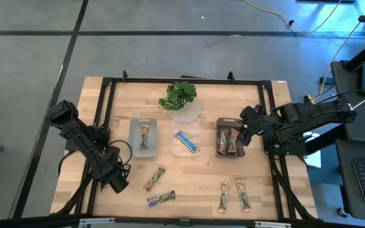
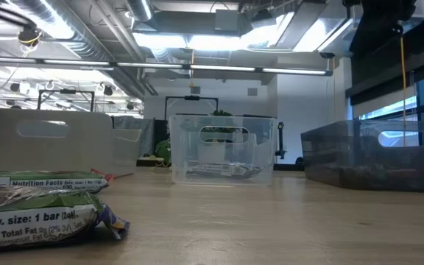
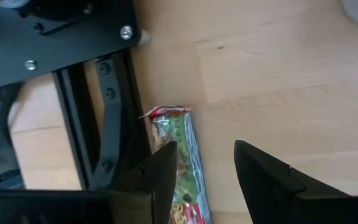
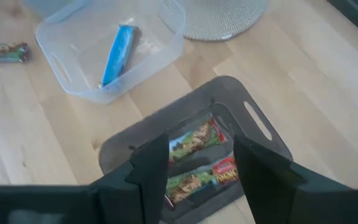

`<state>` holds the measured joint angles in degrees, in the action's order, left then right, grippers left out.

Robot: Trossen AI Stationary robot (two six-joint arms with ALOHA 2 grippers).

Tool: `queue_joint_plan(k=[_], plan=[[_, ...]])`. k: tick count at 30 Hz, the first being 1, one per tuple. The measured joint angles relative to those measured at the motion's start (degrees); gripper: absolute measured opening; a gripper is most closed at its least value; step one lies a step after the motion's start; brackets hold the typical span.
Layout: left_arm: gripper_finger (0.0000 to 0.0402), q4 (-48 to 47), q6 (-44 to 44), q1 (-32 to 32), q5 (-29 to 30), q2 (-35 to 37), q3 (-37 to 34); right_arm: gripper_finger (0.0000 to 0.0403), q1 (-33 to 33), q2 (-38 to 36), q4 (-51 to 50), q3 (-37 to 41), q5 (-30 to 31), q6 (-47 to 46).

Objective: Pick and place Granola Bars by type
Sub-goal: Put the left red granola bar into the black transparent bin

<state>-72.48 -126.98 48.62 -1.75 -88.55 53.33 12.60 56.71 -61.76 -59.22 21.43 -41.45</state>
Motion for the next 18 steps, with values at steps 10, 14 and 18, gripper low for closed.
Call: queue_joint_plan(k=[10, 14, 18], plan=[[0.0154, 2.38, -1.03, 0.21, -4.34, 0.0, -6.83, 0.0182, 0.0, 0.2, 5.22, 3.66, -0.1, -0.41], [0.0153, 5.36, -1.31, 0.48, -4.36, 0.02, -8.25, 0.0182, 0.0, 0.19, 5.69, 4.23, -0.52, -1.9], [0.0155, 11.02, -1.29, 0.48, -4.36, 0.02, -10.44, 0.0182, 0.0, 0.17, 6.09, 4.24, -0.53, -2.2]])
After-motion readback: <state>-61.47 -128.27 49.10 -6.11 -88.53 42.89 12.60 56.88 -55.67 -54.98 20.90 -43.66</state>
